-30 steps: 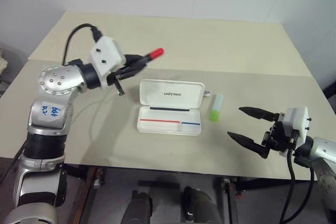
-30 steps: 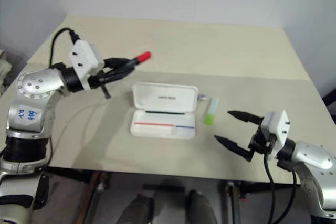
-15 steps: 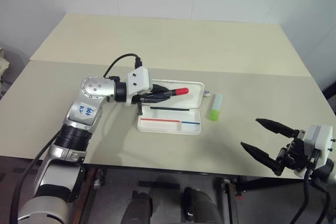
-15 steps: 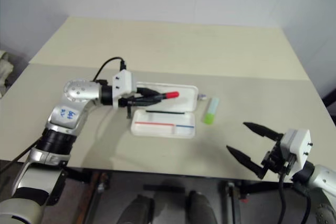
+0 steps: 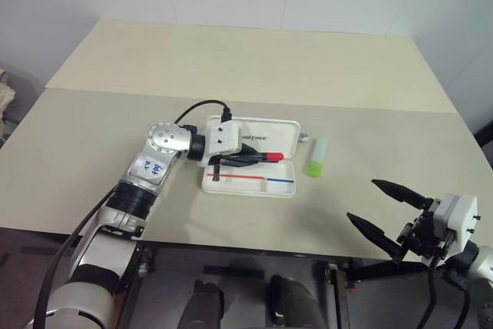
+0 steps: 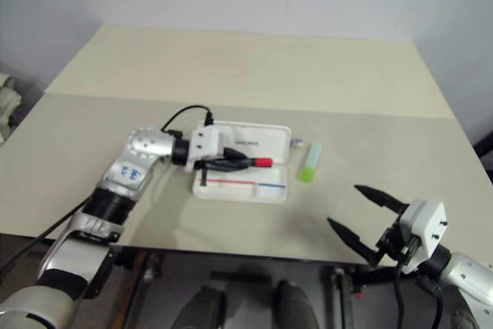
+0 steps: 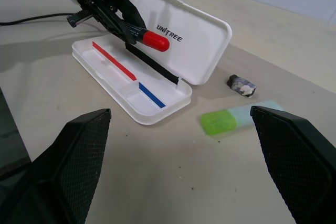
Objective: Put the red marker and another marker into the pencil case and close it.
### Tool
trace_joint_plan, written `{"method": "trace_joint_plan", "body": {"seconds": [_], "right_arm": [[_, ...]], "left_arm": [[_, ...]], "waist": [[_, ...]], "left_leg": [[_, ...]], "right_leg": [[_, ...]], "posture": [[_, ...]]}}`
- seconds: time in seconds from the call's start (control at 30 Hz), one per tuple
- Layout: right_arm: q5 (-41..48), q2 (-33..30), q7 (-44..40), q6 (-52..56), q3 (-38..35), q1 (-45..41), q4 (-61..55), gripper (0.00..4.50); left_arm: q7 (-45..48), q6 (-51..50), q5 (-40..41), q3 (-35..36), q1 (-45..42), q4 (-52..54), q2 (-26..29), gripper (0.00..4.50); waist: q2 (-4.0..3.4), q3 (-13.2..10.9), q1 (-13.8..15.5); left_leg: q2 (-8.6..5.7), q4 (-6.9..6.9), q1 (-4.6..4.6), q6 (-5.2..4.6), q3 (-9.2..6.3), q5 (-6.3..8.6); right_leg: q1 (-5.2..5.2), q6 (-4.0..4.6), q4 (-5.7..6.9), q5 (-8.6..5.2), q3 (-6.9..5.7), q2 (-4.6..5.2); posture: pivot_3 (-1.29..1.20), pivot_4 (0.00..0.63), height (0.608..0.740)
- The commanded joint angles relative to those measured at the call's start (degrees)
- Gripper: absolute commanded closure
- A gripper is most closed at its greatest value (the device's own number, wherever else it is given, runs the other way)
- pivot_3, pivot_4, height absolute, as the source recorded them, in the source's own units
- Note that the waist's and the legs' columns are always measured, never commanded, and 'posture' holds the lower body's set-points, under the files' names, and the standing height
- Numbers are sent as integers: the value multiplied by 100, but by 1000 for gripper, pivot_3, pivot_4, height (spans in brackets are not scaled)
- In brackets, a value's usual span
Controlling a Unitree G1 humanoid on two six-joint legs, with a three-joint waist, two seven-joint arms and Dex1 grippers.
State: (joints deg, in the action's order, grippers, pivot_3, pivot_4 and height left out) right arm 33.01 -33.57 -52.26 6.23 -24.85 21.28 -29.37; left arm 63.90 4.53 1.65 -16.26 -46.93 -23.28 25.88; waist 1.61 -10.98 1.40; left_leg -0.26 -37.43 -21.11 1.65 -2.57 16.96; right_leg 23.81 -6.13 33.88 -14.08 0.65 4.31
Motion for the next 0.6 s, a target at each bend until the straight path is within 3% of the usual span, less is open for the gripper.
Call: {"method": "trace_joint_plan", "body": {"seconds": [0.03,0.13,0.17,0.47,0.6], "right_arm": [[-28,60,132,-124,39,29,-284,0],[-47,76,205,-115,74,57,-336,0],[-52,74,228,-116,83,56,-342,0],[-98,52,454,-60,183,-89,-353,0],[-109,19,485,-36,199,-117,-341,0]], "left_arm": [[-93,220,-199,-79,-129,-32,-77,3900],[-108,265,-263,-99,-101,-24,-129,3900],[-125,271,-289,-109,-100,-30,-149,3170],[-294,251,-510,-139,-153,-117,-194,151],[-223,163,-444,-121,-75,198,-187,23]], "waist": [[0,0,-1],[0,0,-7],[0,0,-9],[0,0,-5],[0,0,-4]], "left_leg": [[0,0,-1,0,0,0],[1,1,0,0,-1,0],[1,2,1,0,-1,0],[1,-2,2,-1,-1,0],[1,0,2,-1,-2,-1]], "right_leg": [[0,0,0,0,0,0],[0,0,1,0,-1,-1],[0,0,1,0,-1,-1],[-2,0,2,0,-1,0],[-2,0,3,0,-1,0]], "posture": [[0,150,740],[0,150,740],[0,150,740],[0,150,740],[0,150,740]]}}
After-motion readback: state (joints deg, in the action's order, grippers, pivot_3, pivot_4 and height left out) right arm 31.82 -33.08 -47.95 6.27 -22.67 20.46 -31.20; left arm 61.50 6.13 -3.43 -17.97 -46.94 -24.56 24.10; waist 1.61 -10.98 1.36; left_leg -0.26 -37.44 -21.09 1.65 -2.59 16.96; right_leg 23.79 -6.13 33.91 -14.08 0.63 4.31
